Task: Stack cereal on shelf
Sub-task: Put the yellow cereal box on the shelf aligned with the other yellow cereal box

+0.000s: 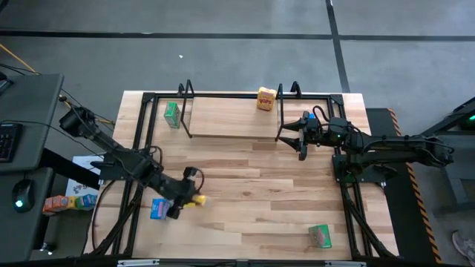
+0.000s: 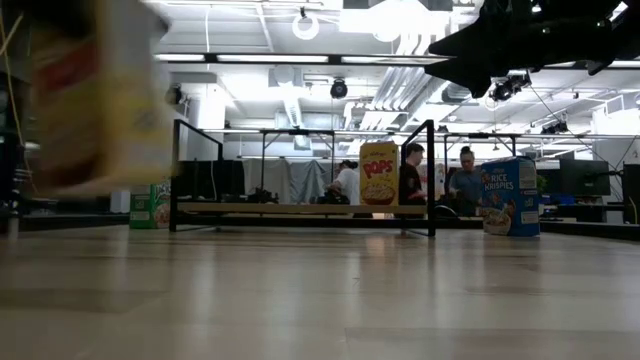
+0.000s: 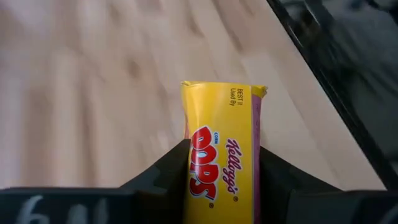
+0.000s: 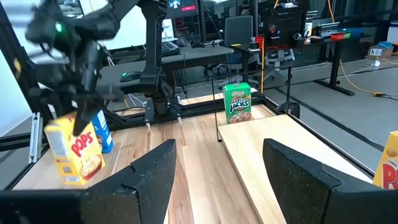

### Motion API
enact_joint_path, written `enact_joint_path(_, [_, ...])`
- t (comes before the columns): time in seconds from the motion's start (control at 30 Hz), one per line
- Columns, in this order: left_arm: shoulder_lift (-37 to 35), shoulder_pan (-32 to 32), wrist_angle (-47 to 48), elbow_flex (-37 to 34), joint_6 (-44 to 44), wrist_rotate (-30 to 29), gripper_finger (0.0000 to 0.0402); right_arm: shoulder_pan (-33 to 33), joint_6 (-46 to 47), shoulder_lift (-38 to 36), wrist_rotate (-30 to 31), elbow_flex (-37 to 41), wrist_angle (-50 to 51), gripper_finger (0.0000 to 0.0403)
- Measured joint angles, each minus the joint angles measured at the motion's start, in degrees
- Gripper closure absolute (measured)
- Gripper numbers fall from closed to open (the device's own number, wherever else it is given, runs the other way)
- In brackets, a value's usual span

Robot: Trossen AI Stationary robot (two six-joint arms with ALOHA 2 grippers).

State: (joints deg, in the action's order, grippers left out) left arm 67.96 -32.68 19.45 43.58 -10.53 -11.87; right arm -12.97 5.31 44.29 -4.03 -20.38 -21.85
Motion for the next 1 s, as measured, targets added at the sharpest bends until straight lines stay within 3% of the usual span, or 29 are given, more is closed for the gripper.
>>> enact_joint_path(0.3, [1.22,12.22,-0.74,11.73,16.18,-11.52,0.0278,0.01,-1.57,0.0,0.54,0.0,0.14,0.0169])
enact_joint_path(0.63, [10.78,29.72,-6.33,19.25,22.08,-7.92,0.0278,0.01,-2.77,0.02,0.52,0.0,0.29,0.0169])
enact_joint_path(1.0, [24.0,40.05,-6.95,31.95,27.83,-3.2,0.0278,0.0,-4.29,0.0,0.65,-0.02,1.25,0.0169])
